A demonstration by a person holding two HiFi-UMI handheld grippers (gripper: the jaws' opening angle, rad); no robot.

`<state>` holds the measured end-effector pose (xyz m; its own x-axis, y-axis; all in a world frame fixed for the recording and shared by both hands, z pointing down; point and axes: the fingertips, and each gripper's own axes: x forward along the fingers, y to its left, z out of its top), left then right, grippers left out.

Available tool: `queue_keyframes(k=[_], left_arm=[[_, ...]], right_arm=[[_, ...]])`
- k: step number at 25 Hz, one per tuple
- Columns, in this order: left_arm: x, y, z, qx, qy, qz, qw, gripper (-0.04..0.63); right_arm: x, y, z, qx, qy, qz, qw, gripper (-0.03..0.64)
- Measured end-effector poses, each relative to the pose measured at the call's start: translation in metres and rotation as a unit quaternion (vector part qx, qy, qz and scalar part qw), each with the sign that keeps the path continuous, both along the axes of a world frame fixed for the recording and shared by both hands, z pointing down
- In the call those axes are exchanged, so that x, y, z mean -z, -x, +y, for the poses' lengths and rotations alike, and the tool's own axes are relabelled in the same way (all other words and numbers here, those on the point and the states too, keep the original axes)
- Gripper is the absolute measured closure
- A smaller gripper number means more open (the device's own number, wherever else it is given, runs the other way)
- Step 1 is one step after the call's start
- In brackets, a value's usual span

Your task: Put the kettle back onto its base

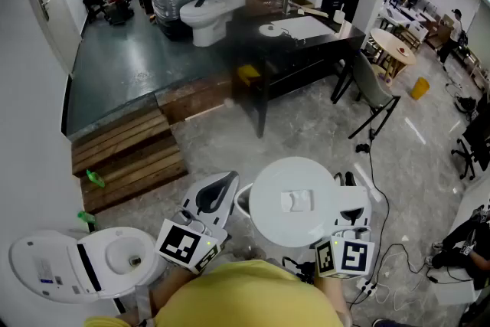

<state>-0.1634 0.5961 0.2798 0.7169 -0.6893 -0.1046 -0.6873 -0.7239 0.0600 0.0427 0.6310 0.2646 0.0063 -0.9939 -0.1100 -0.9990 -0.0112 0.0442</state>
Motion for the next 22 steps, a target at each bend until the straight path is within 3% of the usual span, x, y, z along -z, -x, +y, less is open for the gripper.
queue_keyframes(k=[22], left_arm=[[-0.017,0.026,-0.019,-0.021,0.021,0.011,0.9995,0.591]], right_arm=[[-0.003,0.017,-0.015,-0.028,0.003,-0.009,1.000,0.528]])
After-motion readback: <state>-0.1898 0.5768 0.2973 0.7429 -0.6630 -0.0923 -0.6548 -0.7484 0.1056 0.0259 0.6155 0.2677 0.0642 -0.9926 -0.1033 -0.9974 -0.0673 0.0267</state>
